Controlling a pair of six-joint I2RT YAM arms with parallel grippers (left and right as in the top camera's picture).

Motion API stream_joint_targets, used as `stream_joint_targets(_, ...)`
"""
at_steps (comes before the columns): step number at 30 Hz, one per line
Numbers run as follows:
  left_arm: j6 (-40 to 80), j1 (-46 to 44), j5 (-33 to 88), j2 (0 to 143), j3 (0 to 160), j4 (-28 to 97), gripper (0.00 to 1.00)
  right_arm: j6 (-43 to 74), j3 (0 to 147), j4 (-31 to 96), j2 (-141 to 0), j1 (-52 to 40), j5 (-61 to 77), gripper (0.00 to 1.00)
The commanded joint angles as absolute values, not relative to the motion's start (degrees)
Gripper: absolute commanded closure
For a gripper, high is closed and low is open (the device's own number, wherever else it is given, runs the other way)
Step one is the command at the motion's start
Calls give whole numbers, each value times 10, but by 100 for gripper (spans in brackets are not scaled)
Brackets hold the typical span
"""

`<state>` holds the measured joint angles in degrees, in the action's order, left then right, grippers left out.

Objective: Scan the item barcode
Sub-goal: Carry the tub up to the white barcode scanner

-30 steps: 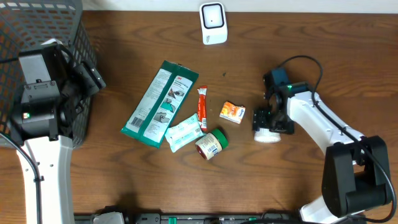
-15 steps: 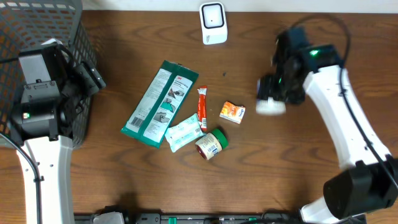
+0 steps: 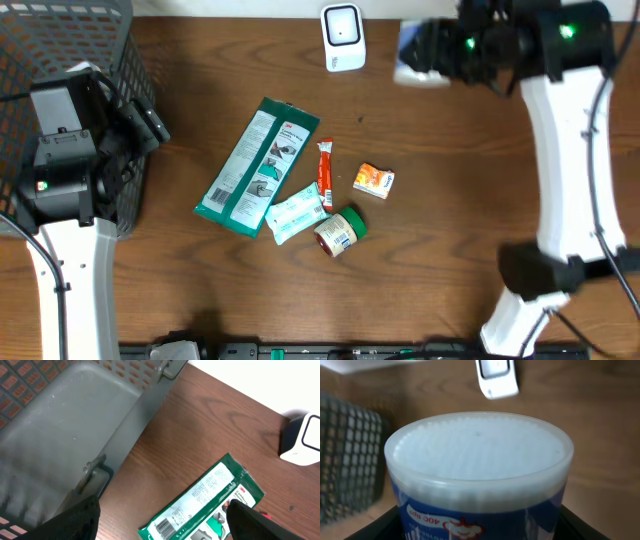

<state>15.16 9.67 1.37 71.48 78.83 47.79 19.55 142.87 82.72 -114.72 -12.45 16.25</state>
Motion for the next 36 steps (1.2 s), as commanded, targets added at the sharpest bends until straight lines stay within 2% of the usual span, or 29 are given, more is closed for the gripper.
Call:
stream_joint_targets(1, 146, 101, 6, 714, 795, 480, 17, 234, 1509, 797, -1235, -123, 197, 65)
stream_joint_targets(9, 146, 101, 6, 714, 795, 480, 17, 390, 1514, 543, -1372, -162, 198, 65)
stream_joint_targets(15, 146, 101, 6, 714, 795, 480, 17, 535, 1514, 407, -1482, -184, 180, 67)
stream_joint_targets(19, 146, 101, 6, 714, 795, 480, 17, 594, 1514, 383, -1526, -190, 132, 68)
stream_joint_targets(23, 146, 101, 6, 714, 795, 480, 17, 599, 1513, 382, -1530, -192, 88, 67)
stream_joint_targets(30, 146, 101, 6, 714, 795, 480, 17, 661, 1513, 375, -1530, -192, 83, 63)
stream_joint_targets(36, 146, 101, 6, 714, 795, 480, 17, 762, 1498, 359, -1530, -201, 82, 68)
